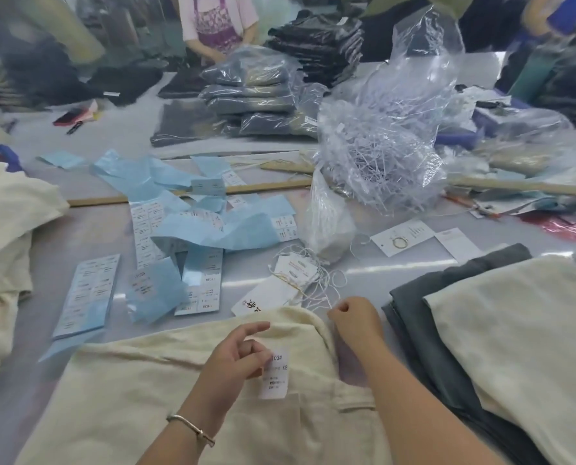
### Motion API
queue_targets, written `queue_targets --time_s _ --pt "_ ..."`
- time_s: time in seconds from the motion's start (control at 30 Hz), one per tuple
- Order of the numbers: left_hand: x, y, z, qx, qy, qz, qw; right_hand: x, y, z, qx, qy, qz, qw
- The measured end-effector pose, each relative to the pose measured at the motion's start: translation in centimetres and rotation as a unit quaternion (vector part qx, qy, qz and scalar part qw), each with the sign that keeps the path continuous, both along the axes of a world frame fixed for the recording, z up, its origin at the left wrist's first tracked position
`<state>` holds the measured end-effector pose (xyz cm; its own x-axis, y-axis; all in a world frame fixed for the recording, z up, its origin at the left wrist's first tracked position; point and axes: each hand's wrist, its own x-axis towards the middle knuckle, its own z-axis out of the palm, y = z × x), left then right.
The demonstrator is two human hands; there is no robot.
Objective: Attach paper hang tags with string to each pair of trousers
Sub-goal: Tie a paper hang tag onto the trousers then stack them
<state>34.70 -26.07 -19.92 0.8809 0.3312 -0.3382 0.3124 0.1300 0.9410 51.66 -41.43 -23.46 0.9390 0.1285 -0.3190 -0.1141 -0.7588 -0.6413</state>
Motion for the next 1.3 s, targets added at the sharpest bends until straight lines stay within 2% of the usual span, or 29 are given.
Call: queue_targets --time_s 0.07,0.1,0.17,0.23,0.33,0.37,0.5,0.63,0.8,1.03,1.3 --pt "-0.3 -0.2 0.1 -0.015 0.001 -0.007 1.0 0.0 -1.4 0.3 0.172 0.033 -0.079 0.981" --pt "-0.3 -0.3 0.2 -0.025 0.004 -0.009 1.0 0.0 -2.2 0.6 0.274 0.075 -0.122 0.951" --pt "-0.3 -0.7 0.5 -0.047 0.018 -0.014 0.999 -0.4 -3.5 1.5 0.445 0.181 -0.161 0.862" --pt "0.1 -1.4 0.9 -0.08 0.032 -0.031 0.996 -0.8 -4.4 2.7 0.534 0.248 -0.151 0.794" --pt "0.8 -2.7 1.8 -0.129 0.037 -0.039 0.99 -1.7 -5.0 4.7 0.569 0.291 -0.11 0.761" --pt "1.0 -3.2 2.1 -0.136 0.038 -0.031 0.99 -2.2 -5.1 5.5 0.563 0.298 -0.092 0.765" --pt "1.1 -5.3 3.0 -0.173 0.07 -0.01 0.982 -4.5 -4.9 8.0 0.48 0.29 0.004 0.828" --pt "1.1 -6.4 3.7 -0.264 0.12 -0.027 0.956 -6.4 -5.3 9.7 0.467 0.299 0.058 0.83" --pt "0.2 -6.8 4.3 -0.359 0.098 -0.026 0.928 -8.0 -6.2 10.2 0.449 0.299 0.075 0.839" --pt "-0.9 -6.8 4.4 -0.372 0.066 -0.014 0.926 -10.4 -6.8 10.1 0.39 0.262 0.082 0.879" --pt "-1.2 -6.9 4.6 -0.271 0.066 -0.012 0.96 -13.1 -6.5 9.4 0.336 0.221 0.098 0.91"
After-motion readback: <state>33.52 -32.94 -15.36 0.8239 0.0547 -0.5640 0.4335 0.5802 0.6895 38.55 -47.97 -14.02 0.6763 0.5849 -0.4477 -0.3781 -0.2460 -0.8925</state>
